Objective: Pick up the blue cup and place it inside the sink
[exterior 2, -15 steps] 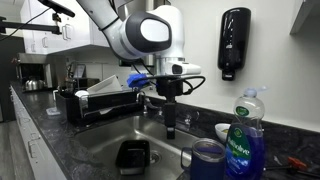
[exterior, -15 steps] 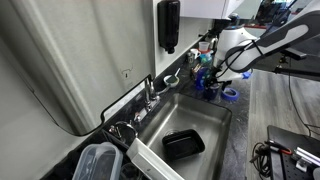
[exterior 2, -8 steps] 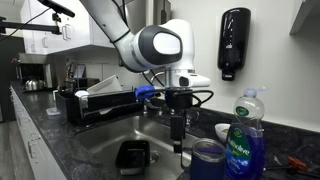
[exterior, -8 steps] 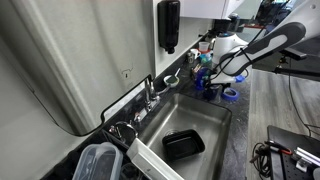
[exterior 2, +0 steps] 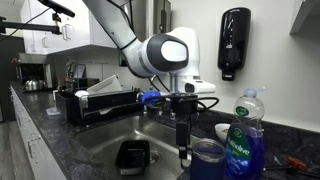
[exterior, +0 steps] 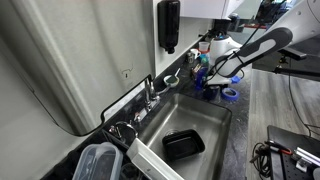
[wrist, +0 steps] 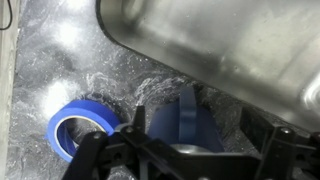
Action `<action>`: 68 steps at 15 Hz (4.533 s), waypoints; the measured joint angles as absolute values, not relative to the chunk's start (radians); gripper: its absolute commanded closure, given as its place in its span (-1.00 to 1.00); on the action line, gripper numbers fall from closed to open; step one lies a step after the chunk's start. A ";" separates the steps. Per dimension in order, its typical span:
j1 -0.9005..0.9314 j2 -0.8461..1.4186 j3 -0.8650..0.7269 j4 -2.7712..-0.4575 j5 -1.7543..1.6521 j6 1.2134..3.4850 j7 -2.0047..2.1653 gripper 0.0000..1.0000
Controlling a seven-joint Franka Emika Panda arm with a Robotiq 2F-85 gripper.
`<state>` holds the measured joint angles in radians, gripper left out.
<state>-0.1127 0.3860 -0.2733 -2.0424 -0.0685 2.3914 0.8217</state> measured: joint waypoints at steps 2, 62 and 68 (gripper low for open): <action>-0.113 0.389 -0.273 -2.036 -0.066 2.389 0.822 -0.12; -0.085 0.690 -0.081 -1.928 -0.022 2.631 0.109 0.03; -0.086 0.617 -0.072 -1.968 -0.022 2.636 0.047 -0.80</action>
<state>-0.0856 0.6174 -0.0716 -1.9681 -0.0222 2.6362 0.0475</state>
